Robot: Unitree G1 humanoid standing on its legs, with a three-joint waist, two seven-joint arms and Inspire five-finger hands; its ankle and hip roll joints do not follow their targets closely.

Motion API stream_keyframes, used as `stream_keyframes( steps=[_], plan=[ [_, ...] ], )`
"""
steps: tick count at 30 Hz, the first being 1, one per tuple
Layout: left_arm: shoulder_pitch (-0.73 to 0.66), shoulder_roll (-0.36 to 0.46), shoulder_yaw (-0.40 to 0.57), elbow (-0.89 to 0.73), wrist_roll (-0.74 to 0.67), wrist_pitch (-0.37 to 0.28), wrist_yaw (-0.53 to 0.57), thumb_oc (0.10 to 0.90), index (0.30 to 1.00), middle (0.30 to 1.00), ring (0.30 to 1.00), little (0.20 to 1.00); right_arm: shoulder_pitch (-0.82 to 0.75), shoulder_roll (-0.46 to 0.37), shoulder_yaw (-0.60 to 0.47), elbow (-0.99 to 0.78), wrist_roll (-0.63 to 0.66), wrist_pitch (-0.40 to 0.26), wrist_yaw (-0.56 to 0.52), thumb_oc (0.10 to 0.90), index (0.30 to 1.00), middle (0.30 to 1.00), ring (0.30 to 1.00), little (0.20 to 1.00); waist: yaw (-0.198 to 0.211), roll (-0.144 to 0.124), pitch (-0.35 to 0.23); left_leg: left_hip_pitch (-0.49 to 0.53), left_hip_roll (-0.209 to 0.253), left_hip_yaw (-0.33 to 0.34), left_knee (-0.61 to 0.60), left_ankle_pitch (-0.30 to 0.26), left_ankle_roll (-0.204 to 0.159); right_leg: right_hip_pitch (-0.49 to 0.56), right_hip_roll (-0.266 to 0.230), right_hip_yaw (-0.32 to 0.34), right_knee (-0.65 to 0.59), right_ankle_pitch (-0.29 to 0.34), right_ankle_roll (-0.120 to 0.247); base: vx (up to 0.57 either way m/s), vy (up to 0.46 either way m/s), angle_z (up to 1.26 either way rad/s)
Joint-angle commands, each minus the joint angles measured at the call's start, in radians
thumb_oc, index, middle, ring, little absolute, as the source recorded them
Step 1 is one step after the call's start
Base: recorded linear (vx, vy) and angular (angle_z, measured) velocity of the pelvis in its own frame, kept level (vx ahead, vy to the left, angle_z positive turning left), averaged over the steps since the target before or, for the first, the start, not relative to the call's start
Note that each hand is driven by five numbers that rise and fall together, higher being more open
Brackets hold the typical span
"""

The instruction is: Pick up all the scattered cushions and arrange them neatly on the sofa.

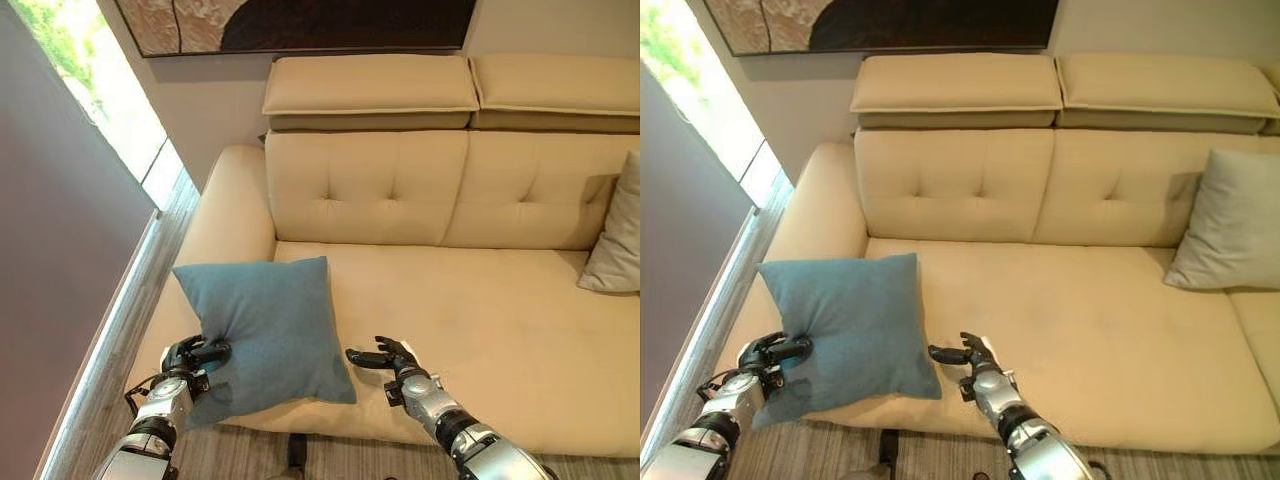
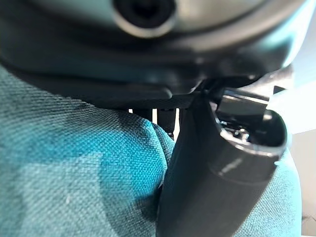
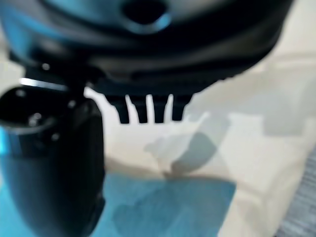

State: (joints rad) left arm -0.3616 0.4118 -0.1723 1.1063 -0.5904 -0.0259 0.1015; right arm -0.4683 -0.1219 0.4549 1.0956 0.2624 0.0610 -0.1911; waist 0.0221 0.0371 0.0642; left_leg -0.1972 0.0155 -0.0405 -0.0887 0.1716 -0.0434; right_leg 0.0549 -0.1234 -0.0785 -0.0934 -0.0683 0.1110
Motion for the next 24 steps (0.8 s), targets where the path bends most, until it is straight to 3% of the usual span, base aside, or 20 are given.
stream_keyframes(
  steps=[1,19,20,24],
  plan=[
    [-0.044,-0.022,-0.088,0.040,-0.011,-0.001,-0.036,0.400,0.300,0.300,0.300,0.300,-0.158,0.032,-0.008,0.006,0.071,-0.061,0.009,0.800,0.900,0.900,0.900,0.900,0.037,0.004,0.067,0.025,0.002,0.012,0.001,-0.122,-0.021,-0.026,0.011,-0.018,0.008,-0.015,0.003,-0.01,-0.003,0.15],
    [-0.131,-0.005,-0.213,0.096,0.064,-0.004,-0.104,0.400,0.300,0.300,0.300,0.300,-0.290,0.106,0.059,-0.011,0.245,-0.090,0.115,0.800,0.900,0.900,0.900,0.900,0.132,-0.004,0.080,-0.003,-0.020,-0.053,0.001,-0.104,-0.031,-0.006,0.005,-0.102,0.030,-0.035,0.007,0.00,-0.007,0.13],
    [-0.142,-0.013,-0.227,0.104,0.071,-0.001,-0.115,0.400,0.300,0.300,0.300,0.300,-0.287,0.118,0.065,-0.003,0.304,-0.079,0.147,0.400,0.300,0.300,0.300,0.300,0.141,-0.006,0.080,-0.006,-0.024,-0.063,0.001,-0.103,-0.032,-0.002,0.005,-0.113,0.031,-0.038,0.007,0.01,-0.019,0.09],
    [-0.146,-0.022,-0.247,0.109,0.086,0.002,-0.140,0.400,0.300,0.300,0.300,0.300,-0.244,0.142,0.079,-0.027,0.443,-0.073,0.222,0.400,0.300,0.300,0.300,0.300,0.148,-0.009,0.079,-0.009,-0.028,-0.072,0.001,-0.101,-0.034,0.001,0.005,-0.123,0.032,-0.042,0.007,0.01,-0.008,0.20]
  ],
)
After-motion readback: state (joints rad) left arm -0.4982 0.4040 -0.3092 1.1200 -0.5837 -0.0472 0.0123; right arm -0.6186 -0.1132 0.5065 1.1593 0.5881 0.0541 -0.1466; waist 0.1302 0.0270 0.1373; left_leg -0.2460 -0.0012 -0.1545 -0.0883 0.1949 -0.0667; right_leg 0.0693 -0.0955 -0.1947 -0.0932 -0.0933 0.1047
